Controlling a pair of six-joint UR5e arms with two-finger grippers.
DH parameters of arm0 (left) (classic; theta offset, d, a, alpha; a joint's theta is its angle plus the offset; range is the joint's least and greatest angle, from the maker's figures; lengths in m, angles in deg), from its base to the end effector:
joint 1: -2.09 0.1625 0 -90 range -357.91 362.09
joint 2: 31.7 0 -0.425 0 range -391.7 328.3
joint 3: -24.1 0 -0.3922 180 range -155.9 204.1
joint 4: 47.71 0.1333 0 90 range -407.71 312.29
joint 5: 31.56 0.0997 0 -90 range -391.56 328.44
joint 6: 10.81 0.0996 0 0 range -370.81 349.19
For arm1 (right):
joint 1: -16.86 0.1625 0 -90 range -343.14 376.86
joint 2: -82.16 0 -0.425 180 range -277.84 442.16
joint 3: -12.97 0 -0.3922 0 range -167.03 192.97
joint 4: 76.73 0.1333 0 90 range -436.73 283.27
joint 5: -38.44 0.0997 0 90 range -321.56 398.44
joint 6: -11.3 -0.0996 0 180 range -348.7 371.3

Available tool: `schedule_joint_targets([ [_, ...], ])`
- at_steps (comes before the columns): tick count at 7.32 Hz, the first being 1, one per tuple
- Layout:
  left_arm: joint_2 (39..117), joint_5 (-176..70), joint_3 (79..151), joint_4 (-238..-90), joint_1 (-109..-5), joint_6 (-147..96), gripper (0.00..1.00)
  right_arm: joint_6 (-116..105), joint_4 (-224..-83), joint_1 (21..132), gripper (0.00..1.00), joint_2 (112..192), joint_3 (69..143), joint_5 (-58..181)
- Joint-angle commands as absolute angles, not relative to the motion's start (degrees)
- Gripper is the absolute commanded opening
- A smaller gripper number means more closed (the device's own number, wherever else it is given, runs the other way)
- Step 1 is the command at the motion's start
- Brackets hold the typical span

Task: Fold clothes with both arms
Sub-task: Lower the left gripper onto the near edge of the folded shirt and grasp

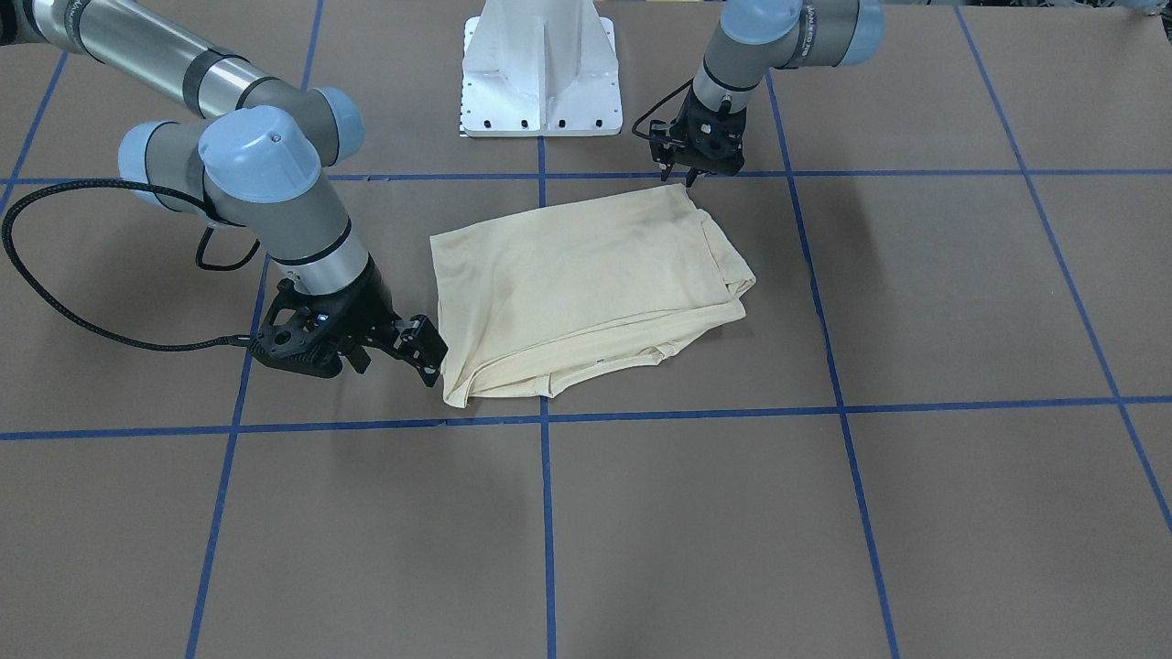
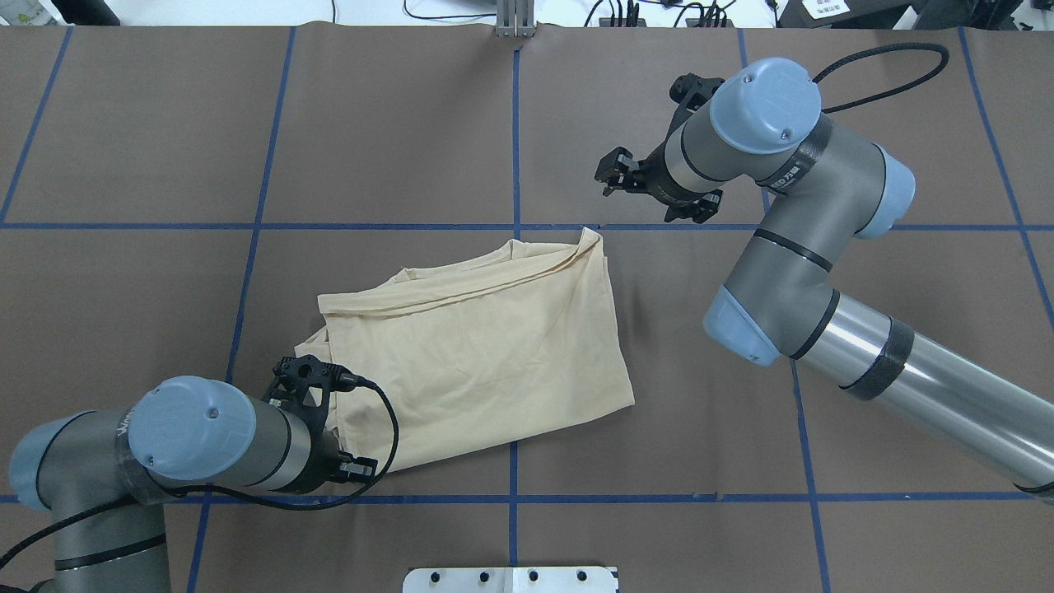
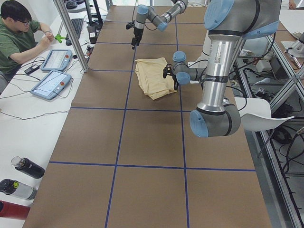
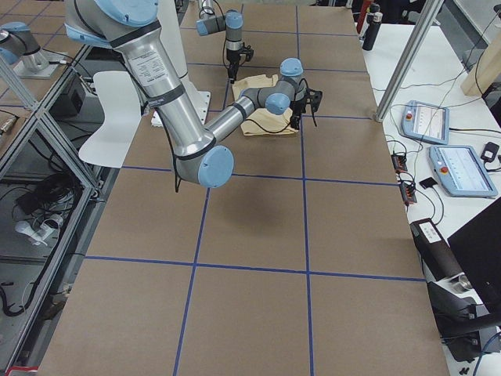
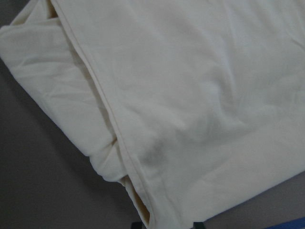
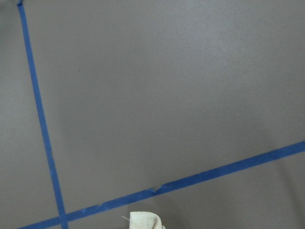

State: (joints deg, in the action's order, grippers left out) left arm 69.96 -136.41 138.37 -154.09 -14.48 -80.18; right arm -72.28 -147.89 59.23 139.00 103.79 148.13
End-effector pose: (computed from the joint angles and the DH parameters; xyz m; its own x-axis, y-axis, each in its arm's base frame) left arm 0.4874 -0.2575 0.3286 0.5771 0.1836 -0.7958 -0.1304 0.9826 0.1322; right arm -0.4445 -0.5405 0.2763 0.4924 0.3067 0.8145 -0.3835 0.9166 -0.1132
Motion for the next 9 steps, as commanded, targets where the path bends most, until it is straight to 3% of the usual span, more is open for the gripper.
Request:
schedule_joint_targets([
  [1,69.99,-136.41,138.0,-154.06,-14.43,-80.07,0.45,-72.28,-147.84,59.23,1.0,138.93,103.85,148.13],
  [4,70.43,-136.41,136.86,-154.06,-14.34,-79.98,0.45,-72.28,-147.75,59.23,1.0,138.93,103.85,148.05],
  [5,70.69,-136.41,136.86,-154.06,-14.43,-80.07,0.41,-72.28,-147.75,59.23,1.0,138.93,103.85,148.04],
  [6,70.69,-136.41,136.86,-154.06,-14.43,-80.15,0.28,-72.28,-147.75,59.23,1.0,138.93,103.85,148.04],
  [7,70.69,-136.41,136.95,-154.06,-14.43,-80.33,0.0,-72.28,-147.75,59.23,1.0,138.93,103.85,148.04],
  [9,70.61,-136.06,137.29,-153.97,-14.52,-80.42,0.0,-72.28,-147.75,59.23,1.0,138.93,103.85,148.04],
])
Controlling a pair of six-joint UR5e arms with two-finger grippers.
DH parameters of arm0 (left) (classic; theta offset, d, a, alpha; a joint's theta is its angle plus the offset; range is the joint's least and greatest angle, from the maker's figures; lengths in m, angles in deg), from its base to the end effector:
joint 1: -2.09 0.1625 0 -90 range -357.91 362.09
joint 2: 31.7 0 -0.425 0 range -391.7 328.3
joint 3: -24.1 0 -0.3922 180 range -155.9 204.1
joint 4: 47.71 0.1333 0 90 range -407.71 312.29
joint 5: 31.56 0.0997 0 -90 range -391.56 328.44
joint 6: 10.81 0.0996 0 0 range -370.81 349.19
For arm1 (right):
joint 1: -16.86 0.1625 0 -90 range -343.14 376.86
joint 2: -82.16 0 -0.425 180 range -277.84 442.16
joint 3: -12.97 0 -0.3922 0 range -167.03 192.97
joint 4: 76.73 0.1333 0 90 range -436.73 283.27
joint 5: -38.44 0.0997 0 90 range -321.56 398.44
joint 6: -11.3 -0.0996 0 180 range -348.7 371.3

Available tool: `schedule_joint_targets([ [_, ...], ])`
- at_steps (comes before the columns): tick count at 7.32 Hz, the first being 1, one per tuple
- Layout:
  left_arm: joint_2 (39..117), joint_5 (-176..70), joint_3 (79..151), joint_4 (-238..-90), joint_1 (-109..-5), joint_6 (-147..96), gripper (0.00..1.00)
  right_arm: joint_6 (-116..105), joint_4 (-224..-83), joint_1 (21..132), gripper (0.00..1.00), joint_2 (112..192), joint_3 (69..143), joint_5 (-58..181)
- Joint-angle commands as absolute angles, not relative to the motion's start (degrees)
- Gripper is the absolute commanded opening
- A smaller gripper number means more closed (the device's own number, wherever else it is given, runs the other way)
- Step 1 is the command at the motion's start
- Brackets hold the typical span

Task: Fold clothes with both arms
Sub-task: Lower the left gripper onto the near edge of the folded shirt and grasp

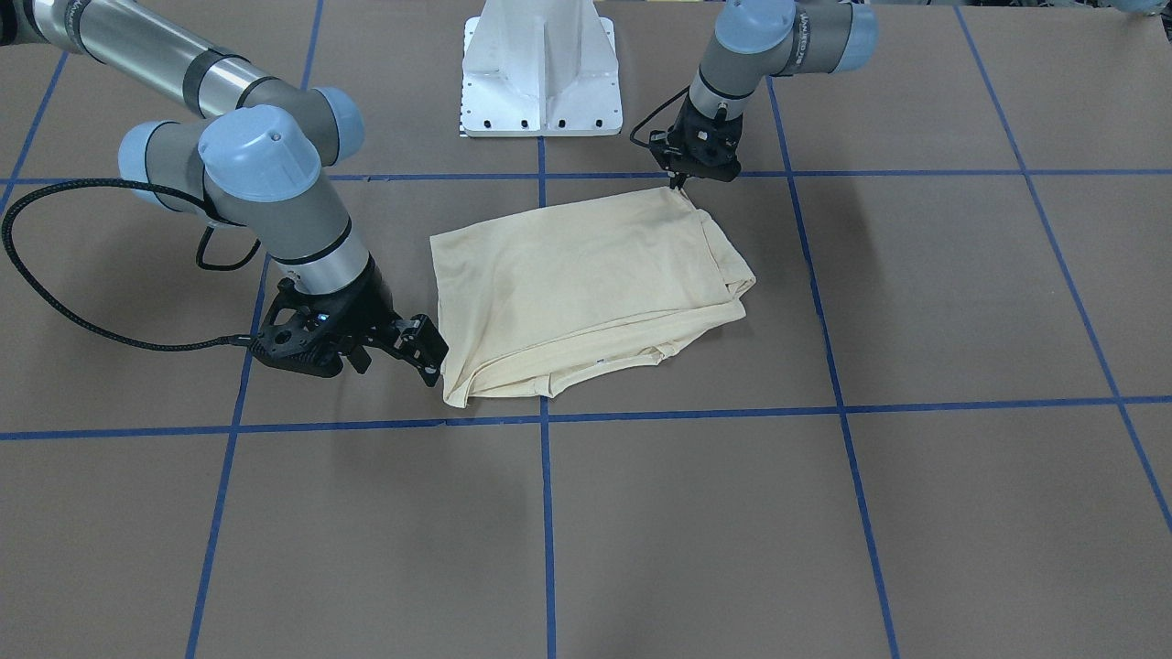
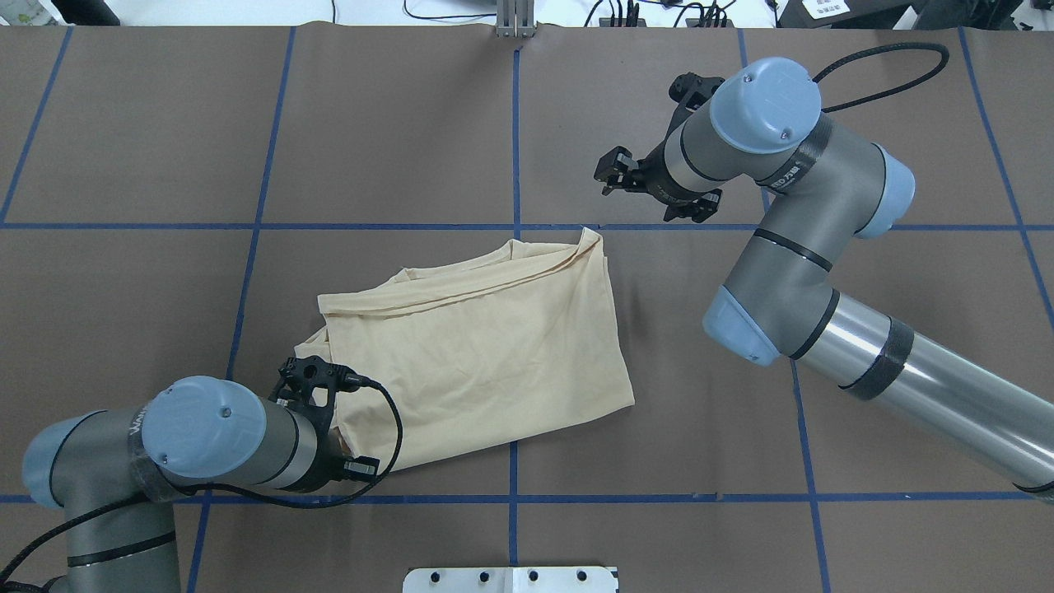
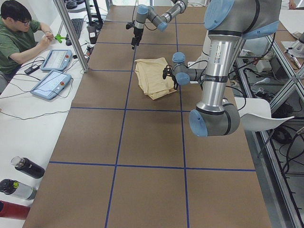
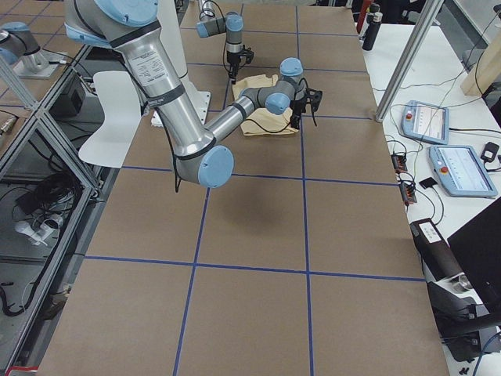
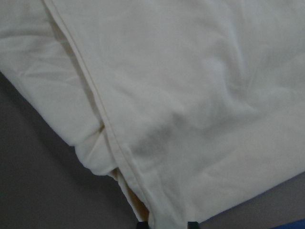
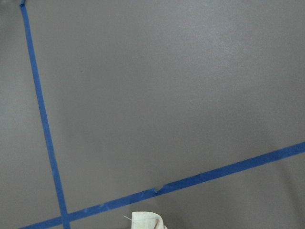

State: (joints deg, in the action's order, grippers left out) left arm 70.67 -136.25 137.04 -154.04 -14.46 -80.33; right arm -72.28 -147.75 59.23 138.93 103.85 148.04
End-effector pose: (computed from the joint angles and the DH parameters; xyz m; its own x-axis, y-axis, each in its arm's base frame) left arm 0.4950 -0.2598 0.3326 0.5870 0.1786 -0.7896 -0.1286 0.9835 0.1269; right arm -0.4443 -0.5405 0.2747 0.4897 0.3042 0.8171 -0.3844 0.9165 -0.1108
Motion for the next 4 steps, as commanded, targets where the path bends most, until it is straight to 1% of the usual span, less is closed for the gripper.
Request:
schedule_joint_targets([
  [1,70.43,-135.1,137.65,-153.97,-14.95,-80.07,0.0,-72.28,-147.75,59.23,1.0,138.93,103.94,148.04],
  [3,69.99,-134.83,137.48,-153.71,-17.4,-79.72,0.0,-72.28,-147.75,59.23,1.0,138.93,103.94,147.96],
  [4,69.9,-134.83,137.3,-153.36,-19.94,-75.45,0.0,-72.28,-147.75,59.23,1.0,139.02,104.02,147.87],
])
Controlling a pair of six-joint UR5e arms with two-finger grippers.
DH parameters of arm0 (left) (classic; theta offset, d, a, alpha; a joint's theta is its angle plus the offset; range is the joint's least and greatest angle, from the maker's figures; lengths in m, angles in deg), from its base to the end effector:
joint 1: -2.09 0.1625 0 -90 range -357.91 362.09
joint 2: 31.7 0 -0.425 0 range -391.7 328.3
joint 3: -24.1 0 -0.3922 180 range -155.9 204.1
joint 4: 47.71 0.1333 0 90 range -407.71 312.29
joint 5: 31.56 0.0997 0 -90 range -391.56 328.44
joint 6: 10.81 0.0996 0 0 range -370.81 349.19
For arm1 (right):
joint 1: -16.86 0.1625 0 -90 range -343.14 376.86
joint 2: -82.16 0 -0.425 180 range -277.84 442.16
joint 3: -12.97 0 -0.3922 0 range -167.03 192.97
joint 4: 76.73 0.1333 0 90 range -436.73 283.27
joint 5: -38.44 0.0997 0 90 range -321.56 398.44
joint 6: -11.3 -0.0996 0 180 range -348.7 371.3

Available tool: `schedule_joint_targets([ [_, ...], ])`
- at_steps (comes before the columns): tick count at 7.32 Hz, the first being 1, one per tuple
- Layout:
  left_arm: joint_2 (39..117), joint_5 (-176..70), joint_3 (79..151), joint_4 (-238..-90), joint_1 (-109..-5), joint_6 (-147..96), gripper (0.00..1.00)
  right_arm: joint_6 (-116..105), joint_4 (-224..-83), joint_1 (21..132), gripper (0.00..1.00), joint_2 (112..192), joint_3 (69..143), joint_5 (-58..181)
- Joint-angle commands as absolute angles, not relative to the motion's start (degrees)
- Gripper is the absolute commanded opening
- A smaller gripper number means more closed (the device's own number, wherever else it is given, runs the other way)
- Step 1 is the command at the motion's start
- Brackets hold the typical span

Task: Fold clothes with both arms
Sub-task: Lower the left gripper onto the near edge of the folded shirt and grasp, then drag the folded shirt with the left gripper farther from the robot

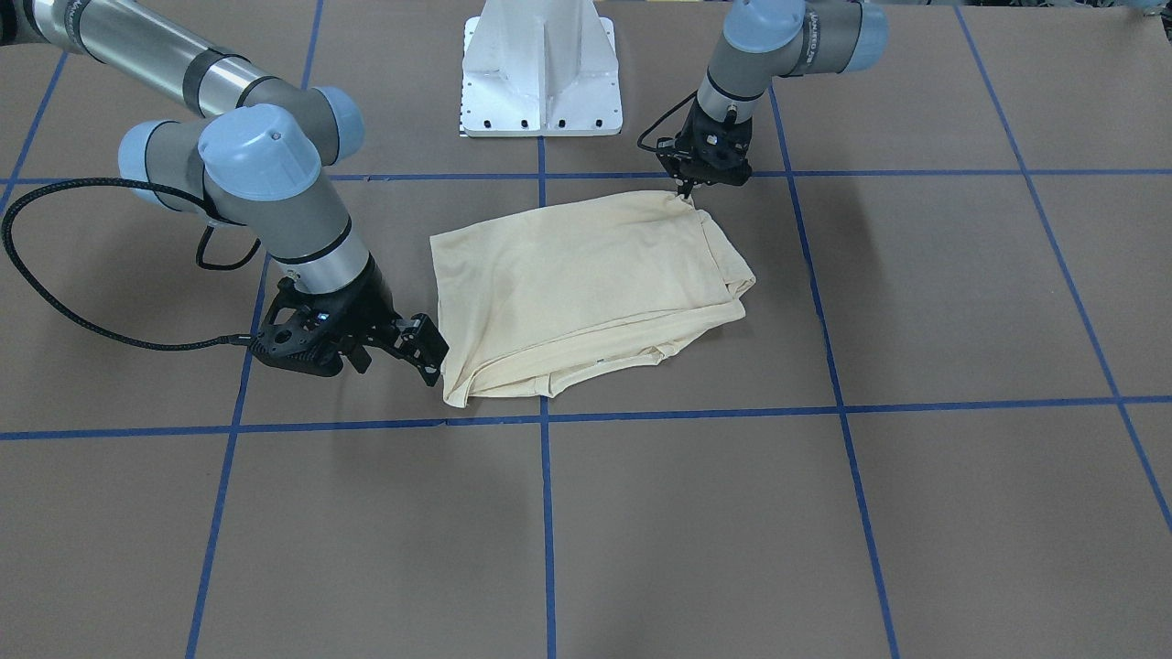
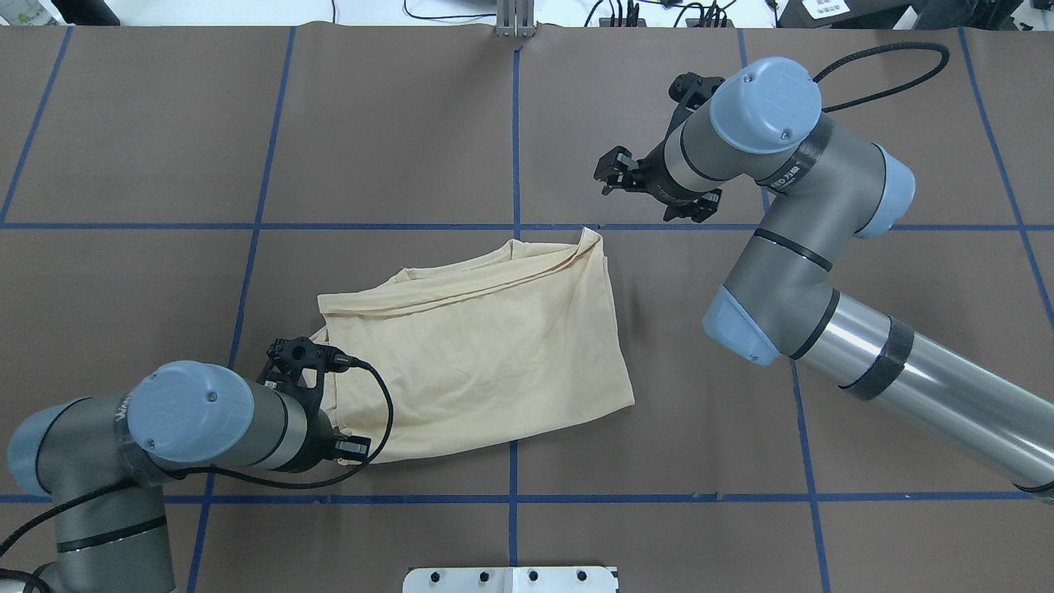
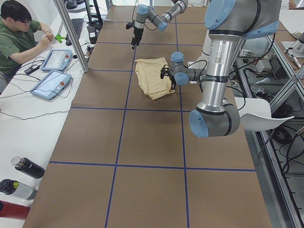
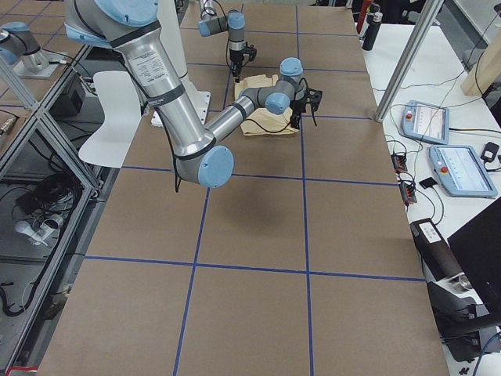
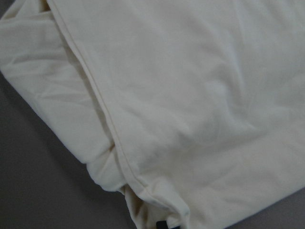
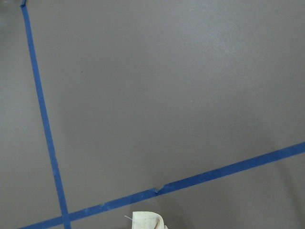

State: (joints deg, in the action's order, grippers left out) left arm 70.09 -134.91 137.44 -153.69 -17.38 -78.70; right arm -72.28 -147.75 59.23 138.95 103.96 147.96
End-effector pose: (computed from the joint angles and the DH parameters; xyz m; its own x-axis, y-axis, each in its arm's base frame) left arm 0.4777 -0.2859 0.3361 0.6067 0.1739 -0.7757 -0.0793 0.9841 0.1587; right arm -0.4439 -0.5403 0.2741 0.4889 0.3033 0.8179 -0.3853 0.9163 -0.1095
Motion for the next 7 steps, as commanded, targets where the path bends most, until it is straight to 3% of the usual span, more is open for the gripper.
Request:
schedule_joint_targets([
  [1,69.9,-134.92,136.43,-153.27,-23.45,-69.41,0.0,-72.28,-147.75,59.23,1.0,139.02,104.03,147.87],
  [3,70.86,-135.18,130.74,-153.44,-33.45,-56.06,0.0,-72.28,-147.75,59.23,1.0,138.93,104.11,147.87],
  [4,75.57,-135.09,124.62,-153.71,-38.46,-50.42,0.0,-72.28,-147.75,59.14,1.0,138.93,104.11,147.87],
  [7,100.23,-135.18,92.33,-158.76,-49.56,-41.25,0.0,-72.28,-147.75,59.23,1.0,138.84,104.11,147.96],
])
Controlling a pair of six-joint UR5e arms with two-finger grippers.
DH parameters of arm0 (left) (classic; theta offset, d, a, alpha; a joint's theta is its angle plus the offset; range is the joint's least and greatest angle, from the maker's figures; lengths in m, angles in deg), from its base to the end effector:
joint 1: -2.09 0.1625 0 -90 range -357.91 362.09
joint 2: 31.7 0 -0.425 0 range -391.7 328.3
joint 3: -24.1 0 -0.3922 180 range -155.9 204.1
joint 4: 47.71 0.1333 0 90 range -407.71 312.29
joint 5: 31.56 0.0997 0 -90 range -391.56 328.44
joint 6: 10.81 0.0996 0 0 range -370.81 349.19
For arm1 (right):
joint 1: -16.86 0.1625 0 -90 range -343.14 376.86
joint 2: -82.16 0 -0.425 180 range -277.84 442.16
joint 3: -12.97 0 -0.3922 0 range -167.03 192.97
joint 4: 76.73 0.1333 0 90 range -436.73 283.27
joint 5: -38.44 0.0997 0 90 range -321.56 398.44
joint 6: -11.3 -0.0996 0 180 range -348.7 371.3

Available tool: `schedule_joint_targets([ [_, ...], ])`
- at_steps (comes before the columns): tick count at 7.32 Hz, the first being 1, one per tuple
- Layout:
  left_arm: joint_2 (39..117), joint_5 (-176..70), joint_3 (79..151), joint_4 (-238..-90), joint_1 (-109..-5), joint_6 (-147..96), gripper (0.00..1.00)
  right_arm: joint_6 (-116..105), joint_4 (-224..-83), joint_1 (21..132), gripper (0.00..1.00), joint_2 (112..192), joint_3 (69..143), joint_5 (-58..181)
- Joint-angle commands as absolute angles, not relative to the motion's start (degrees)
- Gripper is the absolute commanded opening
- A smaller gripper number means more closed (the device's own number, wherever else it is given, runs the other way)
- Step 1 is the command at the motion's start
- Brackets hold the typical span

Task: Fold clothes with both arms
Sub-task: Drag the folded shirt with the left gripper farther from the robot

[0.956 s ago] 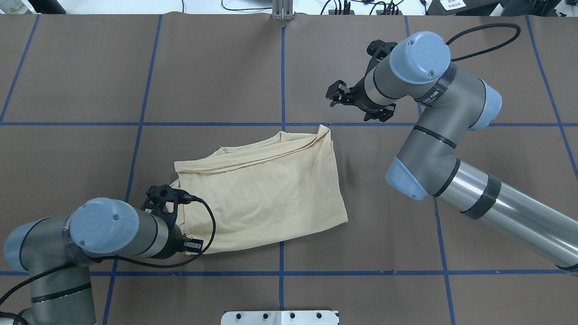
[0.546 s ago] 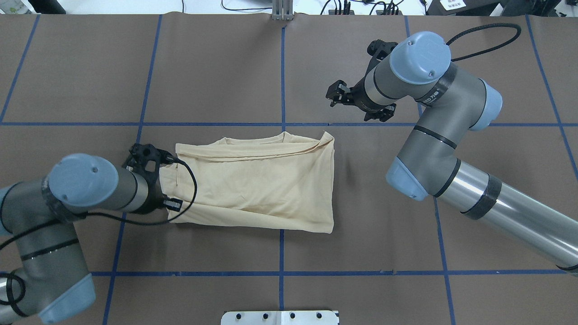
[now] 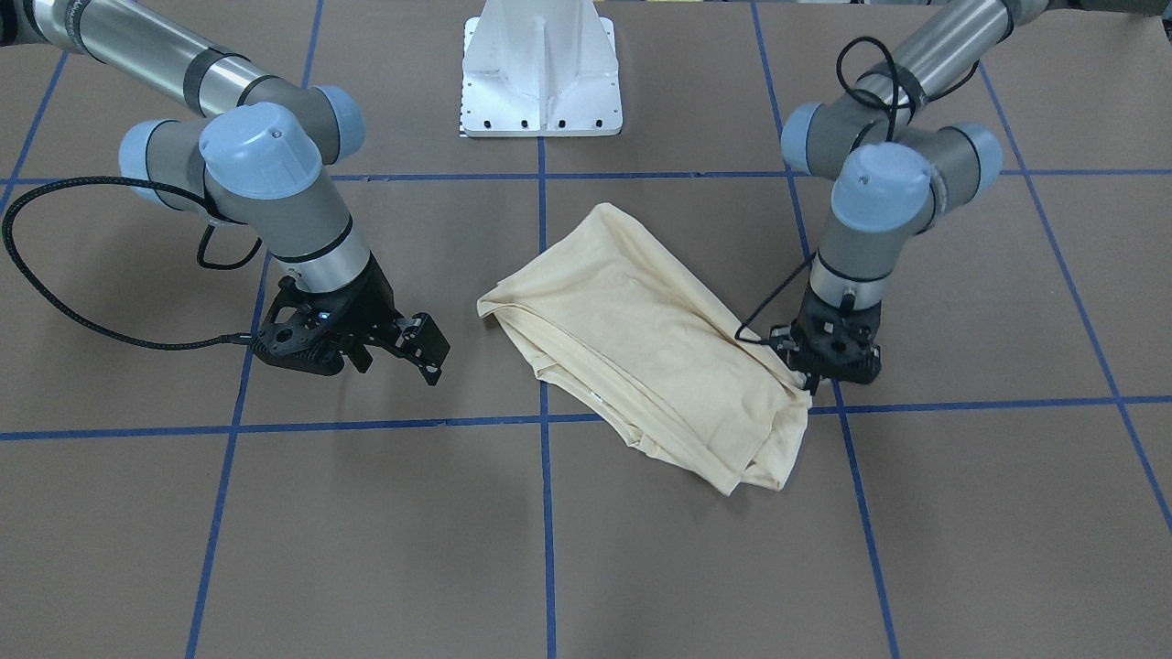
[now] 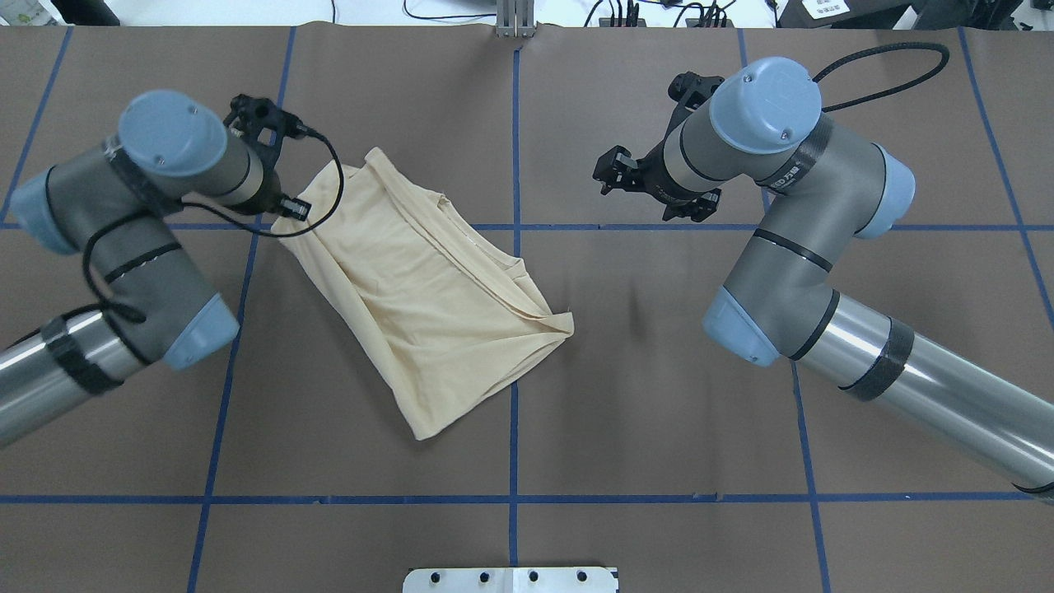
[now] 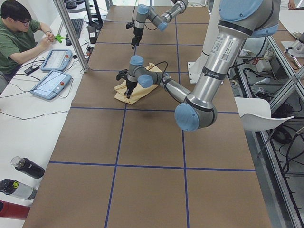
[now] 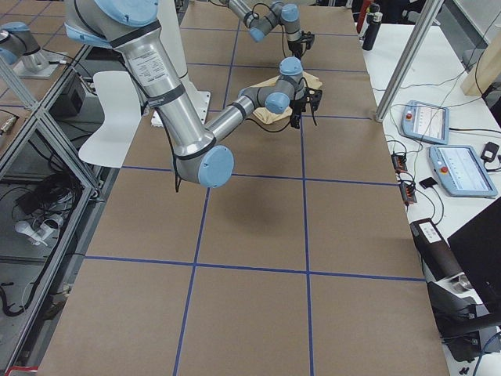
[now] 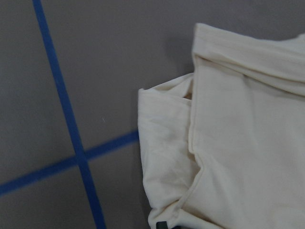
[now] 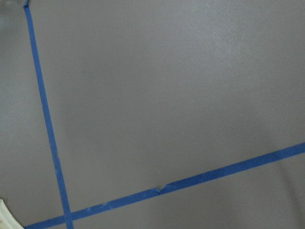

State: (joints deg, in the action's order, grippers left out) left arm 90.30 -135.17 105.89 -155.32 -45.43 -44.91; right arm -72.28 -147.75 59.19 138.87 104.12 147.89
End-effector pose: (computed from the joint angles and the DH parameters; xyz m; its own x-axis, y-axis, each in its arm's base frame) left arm 0.4072 -0.6073 0.3714 0.7905 0.3284 -0.5169 -0.0765 0.8904 0.4486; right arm -0.4438 -0.5397 0.2719 0.4867 0.3007 0.8202 -0.3853 0.9165 -0.1074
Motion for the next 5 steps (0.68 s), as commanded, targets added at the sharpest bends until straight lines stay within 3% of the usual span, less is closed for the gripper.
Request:
schedule_joint_targets([
  [1,104.84,-135.09,83.16,-166.12,-50.11,-41.05,0.0,-72.28,-147.75,59.14,1.0,138.84,104.11,147.96],
  [2,104.8,-135.18,81.77,-169.67,-51.33,-37.3,0.0,-72.28,-147.75,59.23,1.0,138.84,104.11,147.96],
  [3,103.32,-135.62,82.53,-170.84,-53.52,-31.7,0.99,-72.28,-147.66,59.14,1.0,138.84,103.94,147.96],
  [5,98.3,-141.54,86.05,-175.95,-57.04,-24.9,1.0,-72.89,-147.83,58.61,1.0,137.19,103.41,147.87],
])
